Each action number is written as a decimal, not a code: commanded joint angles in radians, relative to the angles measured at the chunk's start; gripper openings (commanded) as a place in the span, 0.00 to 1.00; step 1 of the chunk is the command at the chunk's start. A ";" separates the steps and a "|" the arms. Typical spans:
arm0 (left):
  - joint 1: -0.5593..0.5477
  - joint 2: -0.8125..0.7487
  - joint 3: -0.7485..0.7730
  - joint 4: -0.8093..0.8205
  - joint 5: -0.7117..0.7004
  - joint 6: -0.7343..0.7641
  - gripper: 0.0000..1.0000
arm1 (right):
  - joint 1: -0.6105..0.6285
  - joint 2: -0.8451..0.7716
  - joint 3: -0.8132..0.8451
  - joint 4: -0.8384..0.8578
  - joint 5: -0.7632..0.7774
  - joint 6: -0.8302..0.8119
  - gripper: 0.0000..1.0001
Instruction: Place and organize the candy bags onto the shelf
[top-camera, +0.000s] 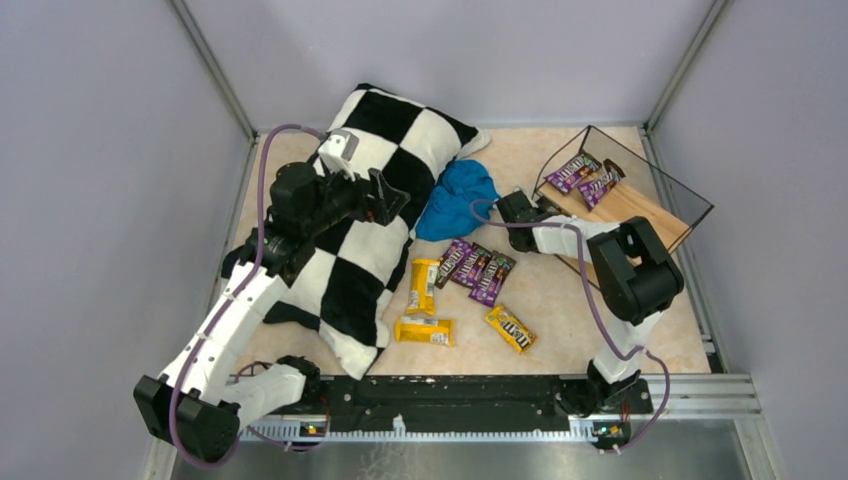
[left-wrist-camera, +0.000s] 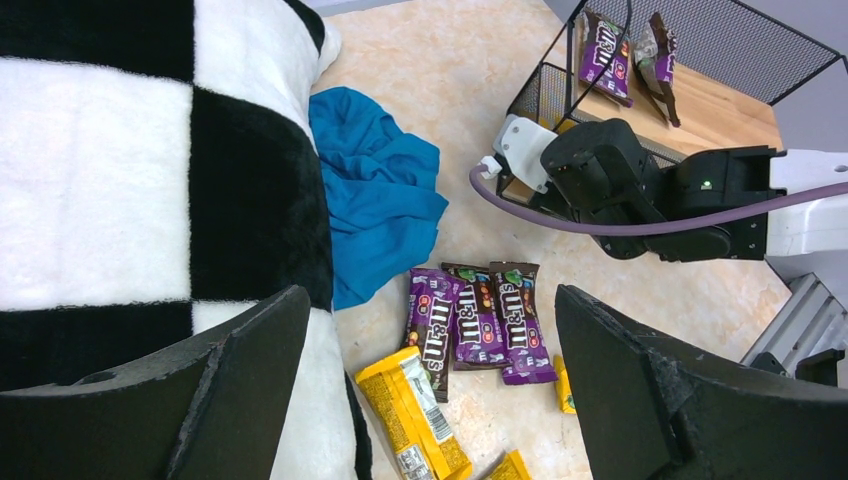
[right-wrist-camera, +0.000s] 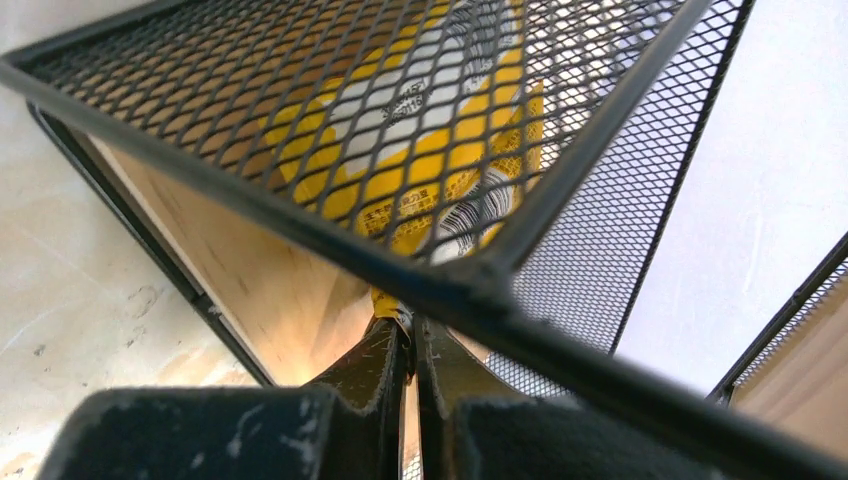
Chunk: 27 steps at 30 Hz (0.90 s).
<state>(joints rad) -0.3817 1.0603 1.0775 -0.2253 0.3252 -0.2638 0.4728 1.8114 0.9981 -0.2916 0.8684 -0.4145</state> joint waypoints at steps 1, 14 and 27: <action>-0.006 -0.003 0.027 0.048 0.019 -0.005 0.98 | -0.023 0.021 0.035 0.087 0.043 -0.040 0.00; -0.006 -0.004 0.024 0.050 0.011 0.001 0.98 | -0.012 -0.003 0.092 -0.086 -0.018 0.082 0.28; -0.006 0.013 0.020 0.053 -0.001 0.013 0.98 | 0.190 -0.174 0.020 -0.237 -0.074 0.188 0.51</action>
<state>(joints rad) -0.3824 1.0653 1.0775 -0.2241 0.3275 -0.2630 0.5575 1.7180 1.0439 -0.4797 0.7868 -0.2924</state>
